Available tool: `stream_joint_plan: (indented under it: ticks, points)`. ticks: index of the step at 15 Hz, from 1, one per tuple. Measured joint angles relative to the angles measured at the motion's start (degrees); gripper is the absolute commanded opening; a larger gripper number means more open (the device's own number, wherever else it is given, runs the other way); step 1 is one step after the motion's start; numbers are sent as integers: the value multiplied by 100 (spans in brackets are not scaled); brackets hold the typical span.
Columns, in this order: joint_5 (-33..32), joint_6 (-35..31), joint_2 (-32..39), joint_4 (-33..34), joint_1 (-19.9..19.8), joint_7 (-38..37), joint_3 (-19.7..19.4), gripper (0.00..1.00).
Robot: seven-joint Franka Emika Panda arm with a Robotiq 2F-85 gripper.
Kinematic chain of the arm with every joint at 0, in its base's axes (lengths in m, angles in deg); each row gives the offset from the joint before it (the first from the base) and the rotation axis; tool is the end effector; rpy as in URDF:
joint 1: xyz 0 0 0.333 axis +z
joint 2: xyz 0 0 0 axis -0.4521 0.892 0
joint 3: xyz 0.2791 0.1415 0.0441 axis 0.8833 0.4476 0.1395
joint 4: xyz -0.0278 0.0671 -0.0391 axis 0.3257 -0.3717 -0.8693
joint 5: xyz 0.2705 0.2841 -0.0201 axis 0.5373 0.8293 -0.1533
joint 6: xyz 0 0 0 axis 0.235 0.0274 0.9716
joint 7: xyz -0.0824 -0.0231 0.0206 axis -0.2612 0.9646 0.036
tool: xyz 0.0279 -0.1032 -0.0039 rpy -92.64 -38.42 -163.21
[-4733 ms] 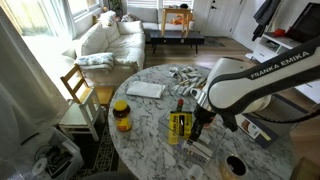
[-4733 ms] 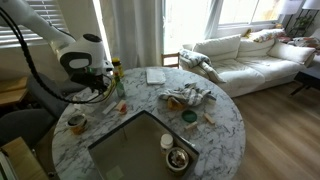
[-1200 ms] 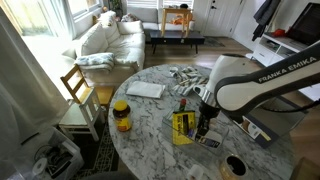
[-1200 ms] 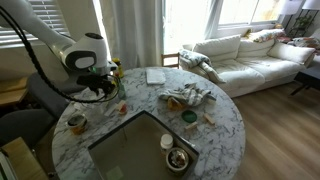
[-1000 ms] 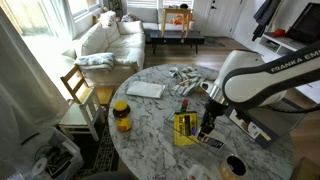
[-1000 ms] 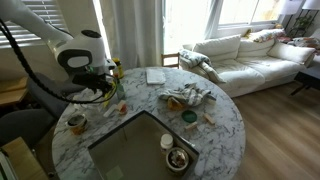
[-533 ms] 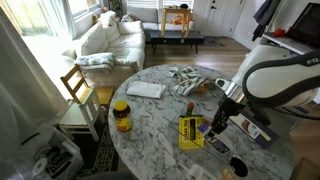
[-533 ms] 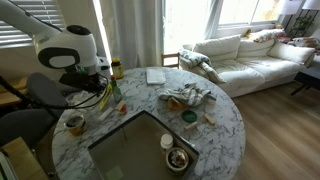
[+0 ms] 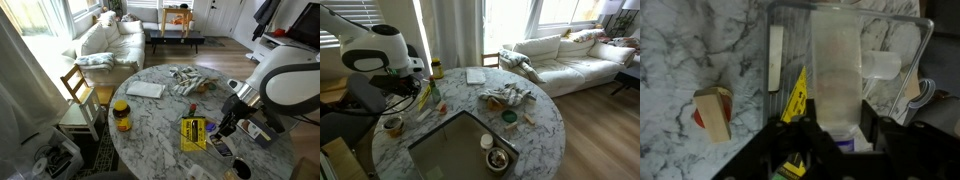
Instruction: Place the white bottle in the clear container upright.
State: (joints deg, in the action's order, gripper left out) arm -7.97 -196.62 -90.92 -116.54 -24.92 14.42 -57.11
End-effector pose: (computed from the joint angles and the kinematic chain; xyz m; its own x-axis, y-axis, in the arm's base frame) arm 0.4278 0.0375 0.3060 0.9256 0.3127 0.2132 0.3574 -0.9076 -0.2205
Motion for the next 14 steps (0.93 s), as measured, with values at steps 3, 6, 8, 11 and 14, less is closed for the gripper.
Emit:
stream_joint_plan:
  ticks: [3, 6, 8, 11, 14]
  points:
    - [-2, -203, -193, -195, 140, -131, -92, 20]
    - [-74, -222, -345, -332, 238, -366, -144, 20]
    - [-153, -222, -444, -428, 293, -549, -168, 20]
    - [-363, -220, -591, -576, 355, -885, -190, 20]
    - [-558, -242, -697, -617, 401, -1175, -234, 20]
